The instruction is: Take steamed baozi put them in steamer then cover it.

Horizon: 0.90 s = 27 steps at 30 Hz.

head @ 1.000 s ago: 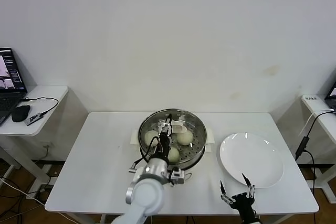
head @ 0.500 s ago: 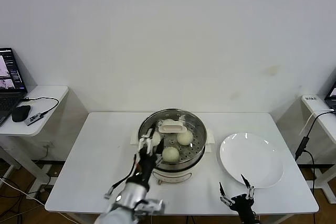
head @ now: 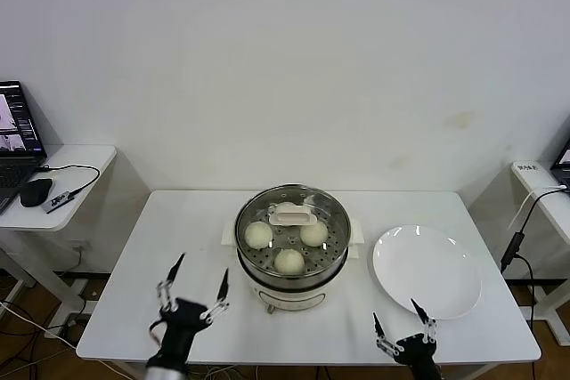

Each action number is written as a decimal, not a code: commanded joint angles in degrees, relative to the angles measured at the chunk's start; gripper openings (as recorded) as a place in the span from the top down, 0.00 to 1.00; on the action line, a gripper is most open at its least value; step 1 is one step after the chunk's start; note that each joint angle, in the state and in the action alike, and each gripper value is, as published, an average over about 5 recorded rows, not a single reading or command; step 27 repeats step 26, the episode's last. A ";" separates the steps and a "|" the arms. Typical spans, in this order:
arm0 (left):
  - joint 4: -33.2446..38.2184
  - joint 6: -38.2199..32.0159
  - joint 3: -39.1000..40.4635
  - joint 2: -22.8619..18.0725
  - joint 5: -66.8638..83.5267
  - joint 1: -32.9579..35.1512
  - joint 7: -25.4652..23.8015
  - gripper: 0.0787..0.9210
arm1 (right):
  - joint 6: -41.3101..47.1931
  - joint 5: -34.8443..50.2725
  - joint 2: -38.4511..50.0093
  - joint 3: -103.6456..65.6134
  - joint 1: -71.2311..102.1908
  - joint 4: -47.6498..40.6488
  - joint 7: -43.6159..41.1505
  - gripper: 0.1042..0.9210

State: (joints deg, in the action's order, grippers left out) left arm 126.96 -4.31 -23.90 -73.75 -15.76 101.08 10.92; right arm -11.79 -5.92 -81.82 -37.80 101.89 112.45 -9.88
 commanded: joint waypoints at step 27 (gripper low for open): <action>-3.99 -9.05 -3.04 -3.17 25.17 13.67 1.61 0.12 | 1.32 12.66 8.05 3.98 9.73 4.20 3.59 0.12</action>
